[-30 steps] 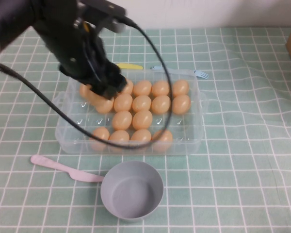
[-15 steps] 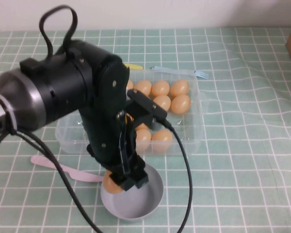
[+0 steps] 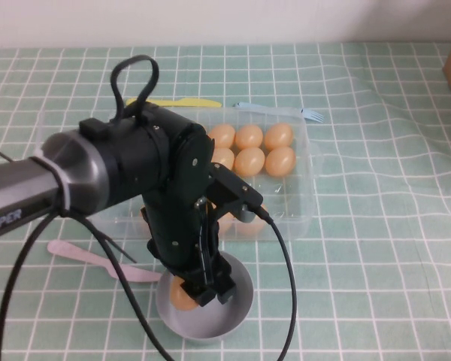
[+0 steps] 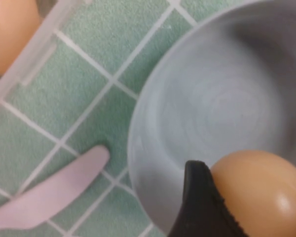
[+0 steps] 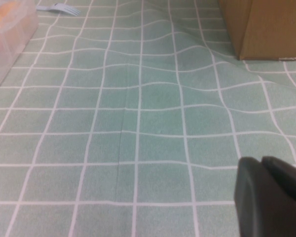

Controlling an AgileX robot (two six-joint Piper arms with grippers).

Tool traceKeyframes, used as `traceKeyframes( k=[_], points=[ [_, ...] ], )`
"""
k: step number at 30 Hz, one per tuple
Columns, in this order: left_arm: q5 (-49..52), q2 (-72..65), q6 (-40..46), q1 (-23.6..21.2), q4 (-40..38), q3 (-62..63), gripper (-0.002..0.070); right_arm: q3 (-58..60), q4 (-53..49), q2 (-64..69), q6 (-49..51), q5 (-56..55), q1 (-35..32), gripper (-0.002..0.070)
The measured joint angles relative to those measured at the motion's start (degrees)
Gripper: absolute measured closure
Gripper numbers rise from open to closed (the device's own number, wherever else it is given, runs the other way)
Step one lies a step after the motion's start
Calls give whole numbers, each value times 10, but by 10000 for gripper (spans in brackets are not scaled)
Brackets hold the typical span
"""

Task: Take an egg out of the egg box
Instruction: Place the egg in the bowl

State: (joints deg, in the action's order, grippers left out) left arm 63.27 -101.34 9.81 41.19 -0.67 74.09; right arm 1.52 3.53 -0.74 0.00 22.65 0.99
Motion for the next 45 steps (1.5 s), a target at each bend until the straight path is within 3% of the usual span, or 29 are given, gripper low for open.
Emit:
traceKeyframes(
  k=[8, 27, 33, 42, 45],
  points=[
    [-50, -29, 0, 0, 2, 0, 312, 0, 0, 0, 0, 0, 0, 694],
    [-59, -56, -2, 0, 7, 0, 311, 0, 0, 0, 0, 0, 0, 694],
    [-59, -55, -12, 0, 7, 0, 212, 0, 0, 0, 0, 0, 0, 694],
    [-38, 20, -91, 0, 1, -1, 186, 0, 0, 0, 0, 0, 0, 694],
    [-25, 75, -98, 0, 0, -1, 230, 0, 0, 0, 0, 0, 0, 694]
  ],
)
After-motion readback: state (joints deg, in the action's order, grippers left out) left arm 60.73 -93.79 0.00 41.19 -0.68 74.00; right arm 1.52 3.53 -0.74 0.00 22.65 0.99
